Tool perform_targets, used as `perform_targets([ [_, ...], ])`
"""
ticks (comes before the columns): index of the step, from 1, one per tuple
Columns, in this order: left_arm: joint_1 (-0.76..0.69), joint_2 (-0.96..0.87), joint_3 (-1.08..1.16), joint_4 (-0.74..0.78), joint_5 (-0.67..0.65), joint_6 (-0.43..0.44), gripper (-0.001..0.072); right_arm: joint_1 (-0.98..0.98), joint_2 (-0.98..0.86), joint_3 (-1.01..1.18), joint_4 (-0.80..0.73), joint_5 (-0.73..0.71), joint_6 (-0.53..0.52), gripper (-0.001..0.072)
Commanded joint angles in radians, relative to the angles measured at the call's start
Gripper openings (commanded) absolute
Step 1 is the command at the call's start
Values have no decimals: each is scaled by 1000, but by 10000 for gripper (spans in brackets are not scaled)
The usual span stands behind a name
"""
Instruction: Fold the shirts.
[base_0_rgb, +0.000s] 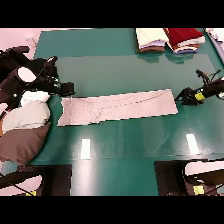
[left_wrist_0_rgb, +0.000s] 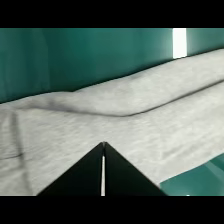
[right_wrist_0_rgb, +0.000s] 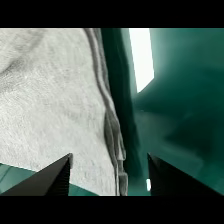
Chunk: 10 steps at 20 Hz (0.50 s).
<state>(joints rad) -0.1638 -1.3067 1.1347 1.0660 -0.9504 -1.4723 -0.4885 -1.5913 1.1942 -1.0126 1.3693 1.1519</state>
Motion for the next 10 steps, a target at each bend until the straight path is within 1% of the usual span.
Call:
perform_targets([
  [1, -98, -18, -5, -36, 83, -30, 20, -13, -65, -45, 140, 1, -65, 499],
  [2, -137, -36, -5, -36, 103, -48, 20, 16, -80, -45, 163, -11, -65, 454],
  [3, -179, -59, -5, -42, 128, -50, 20, 49, -89, -45, 184, -37, -66, 337],
  [4, -222, -86, -4, -57, 167, -50, 20, 79, -90, -45, 192, -69, -66, 267],
  [5, -261, -118, 4, -75, 204, -56, 20, 112, -85, -38, 193, -88, -66, 97],
  [6, -290, -153, 21, -92, 225, -58, 20, 134, -76, -20, 191, -91, -65, 11],
  [8, -343, -235, 86, -110, 229, -58, 20, 167, -27, 43, 192, -57, -65, 10],
  [10, -389, -318, 164, -109, 229, -57, 20, 201, 44, 130, 207, 11, -59, 10],
])
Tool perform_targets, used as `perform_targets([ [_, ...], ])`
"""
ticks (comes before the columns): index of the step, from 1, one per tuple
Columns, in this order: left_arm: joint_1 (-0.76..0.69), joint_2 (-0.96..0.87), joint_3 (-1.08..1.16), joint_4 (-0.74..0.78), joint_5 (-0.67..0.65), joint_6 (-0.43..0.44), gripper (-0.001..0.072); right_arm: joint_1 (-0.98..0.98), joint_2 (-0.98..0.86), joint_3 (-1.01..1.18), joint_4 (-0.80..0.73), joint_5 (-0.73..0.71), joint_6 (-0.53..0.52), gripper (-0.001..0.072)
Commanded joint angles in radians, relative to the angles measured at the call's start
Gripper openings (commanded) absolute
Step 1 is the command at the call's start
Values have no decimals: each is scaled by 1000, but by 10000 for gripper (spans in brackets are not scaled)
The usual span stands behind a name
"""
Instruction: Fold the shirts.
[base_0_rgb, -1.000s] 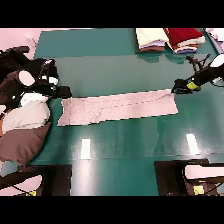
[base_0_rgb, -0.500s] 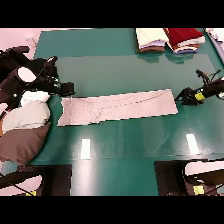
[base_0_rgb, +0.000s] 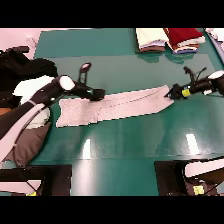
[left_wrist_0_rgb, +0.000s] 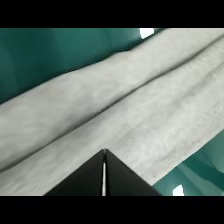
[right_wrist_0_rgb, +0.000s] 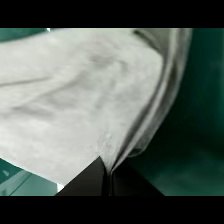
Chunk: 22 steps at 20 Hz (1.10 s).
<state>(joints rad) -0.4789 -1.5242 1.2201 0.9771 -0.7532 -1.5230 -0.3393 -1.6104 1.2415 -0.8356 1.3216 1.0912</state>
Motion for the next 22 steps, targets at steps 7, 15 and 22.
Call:
perform_targets([
  [7, -122, -269, 237, -35, 1, -6, 20, 240, 289, 303, 32, 99, 124, 11],
  [15, -84, -247, 237, -32, -12, -10, 20, 449, 312, 386, 33, 58, 209, 10],
  [22, 237, 126, 237, 298, -149, -21, 20, 796, 197, 387, 201, -132, 188, 11],
])
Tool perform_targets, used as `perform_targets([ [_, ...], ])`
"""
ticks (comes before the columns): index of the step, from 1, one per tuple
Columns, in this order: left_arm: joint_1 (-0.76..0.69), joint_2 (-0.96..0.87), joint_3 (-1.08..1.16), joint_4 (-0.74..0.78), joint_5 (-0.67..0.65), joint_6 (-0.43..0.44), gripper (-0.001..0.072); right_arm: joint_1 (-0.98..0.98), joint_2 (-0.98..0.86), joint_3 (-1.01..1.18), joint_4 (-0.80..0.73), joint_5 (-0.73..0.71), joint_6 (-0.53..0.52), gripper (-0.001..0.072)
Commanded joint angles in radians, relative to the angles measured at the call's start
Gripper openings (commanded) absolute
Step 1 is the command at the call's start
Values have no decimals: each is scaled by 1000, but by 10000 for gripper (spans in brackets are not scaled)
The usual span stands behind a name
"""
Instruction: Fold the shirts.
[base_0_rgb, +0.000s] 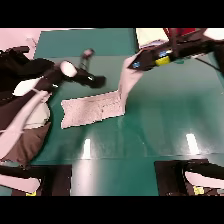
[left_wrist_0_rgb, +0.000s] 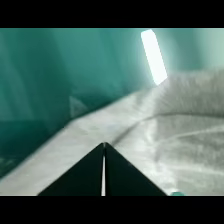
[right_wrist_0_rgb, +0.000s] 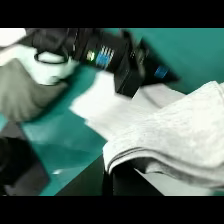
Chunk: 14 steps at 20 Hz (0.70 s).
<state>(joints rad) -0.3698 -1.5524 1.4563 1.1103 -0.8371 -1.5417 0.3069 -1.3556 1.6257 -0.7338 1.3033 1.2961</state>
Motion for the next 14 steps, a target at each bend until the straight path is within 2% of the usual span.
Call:
perform_targets([
  [1, 176, 215, 1, 206, -79, -2, 20, 223, -98, 3, 133, -185, -45, 11],
  [3, 262, 327, 1, 270, -96, -2, 20, 377, -207, 18, 195, -368, -100, 17],
  [4, 297, 371, 1, 285, -105, -2, 20, 432, -270, 61, 193, -411, -103, 94],
  [5, 322, 401, 1, 286, -113, -2, 20, 472, -330, 119, 190, -419, -112, 226],
  [6, 341, 425, 1, 286, -125, -2, 20, 496, -383, 184, 178, -407, -112, 292],
  [10, 317, 441, -2, 278, -182, 23, 20, 423, -409, 252, 32, -254, -42, 286],
  [14, 208, 433, -2, 278, -154, 25, 20, 226, -275, 24, -176, -167, 37, 281],
])
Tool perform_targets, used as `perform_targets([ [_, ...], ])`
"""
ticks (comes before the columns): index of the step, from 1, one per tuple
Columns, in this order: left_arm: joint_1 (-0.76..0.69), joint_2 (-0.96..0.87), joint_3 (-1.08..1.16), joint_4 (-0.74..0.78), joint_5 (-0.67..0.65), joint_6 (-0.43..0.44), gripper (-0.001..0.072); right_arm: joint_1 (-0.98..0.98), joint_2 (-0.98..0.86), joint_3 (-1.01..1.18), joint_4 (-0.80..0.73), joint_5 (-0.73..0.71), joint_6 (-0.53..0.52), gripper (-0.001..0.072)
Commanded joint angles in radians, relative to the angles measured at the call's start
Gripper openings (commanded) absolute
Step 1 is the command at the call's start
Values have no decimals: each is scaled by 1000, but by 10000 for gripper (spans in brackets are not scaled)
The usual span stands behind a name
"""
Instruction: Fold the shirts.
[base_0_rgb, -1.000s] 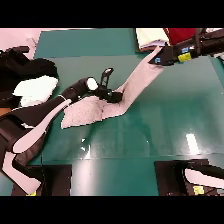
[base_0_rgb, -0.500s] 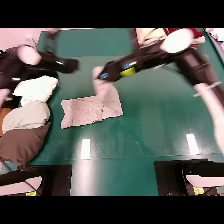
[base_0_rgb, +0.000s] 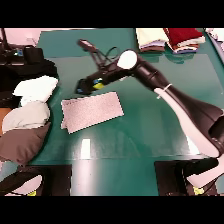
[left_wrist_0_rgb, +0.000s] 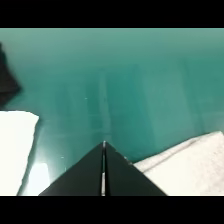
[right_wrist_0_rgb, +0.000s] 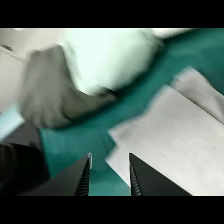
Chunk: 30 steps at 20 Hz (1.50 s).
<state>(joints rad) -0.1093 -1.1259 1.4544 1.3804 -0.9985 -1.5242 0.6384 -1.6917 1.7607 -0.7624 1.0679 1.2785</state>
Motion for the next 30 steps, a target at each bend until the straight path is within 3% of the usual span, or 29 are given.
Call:
perform_targets([
  [1, -72, 6, 0, 8, 18, 7, 20, -162, 93, -183, -184, 80, 57, 282],
  [2, -90, 6, 0, 8, 27, 7, 20, -222, 116, -258, -204, 87, 62, 288],
  [3, -105, 6, 0, 8, 36, 7, 20, -278, 124, -320, -205, 87, 78, 377],
  [4, -119, 6, 0, 8, 43, 7, 20, -330, 119, -373, -203, 87, 103, 521],
  [5, -130, 6, 0, 8, 46, 7, 20, -372, 101, -415, -179, 86, 113, 575],
  [9, -140, 6, 0, 1, 48, 7, 20, -401, -32, -468, 22, 82, 74, 572],
  [13, -140, 6, 0, 1, 46, 7, 20, -299, -185, -340, 108, 69, 71, 570],
  [14, -140, 6, 0, 1, 45, 7, 20, -269, -219, -301, 127, 56, 71, 556],
  [17, -141, 6, 0, -11, 41, 6, 20, -180, -300, -181, 139, 10, 61, 201],
  [19, -151, 6, 0, -35, 41, 7, 20, -148, -314, -113, 132, -23, 55, 10],
  [21, -210, 6, 0, -12, 40, 8, 19, -165, -292, -59, 112, -39, 55, 11],
  [24, -315, 6, 0, 4, 41, 14, 19, -266, -174, -70, -39, -28, 77, 11],
  [30, -367, 6, 0, 1, 48, 13, 20, -701, 191, -337, -317, 39, 117, 11],
])
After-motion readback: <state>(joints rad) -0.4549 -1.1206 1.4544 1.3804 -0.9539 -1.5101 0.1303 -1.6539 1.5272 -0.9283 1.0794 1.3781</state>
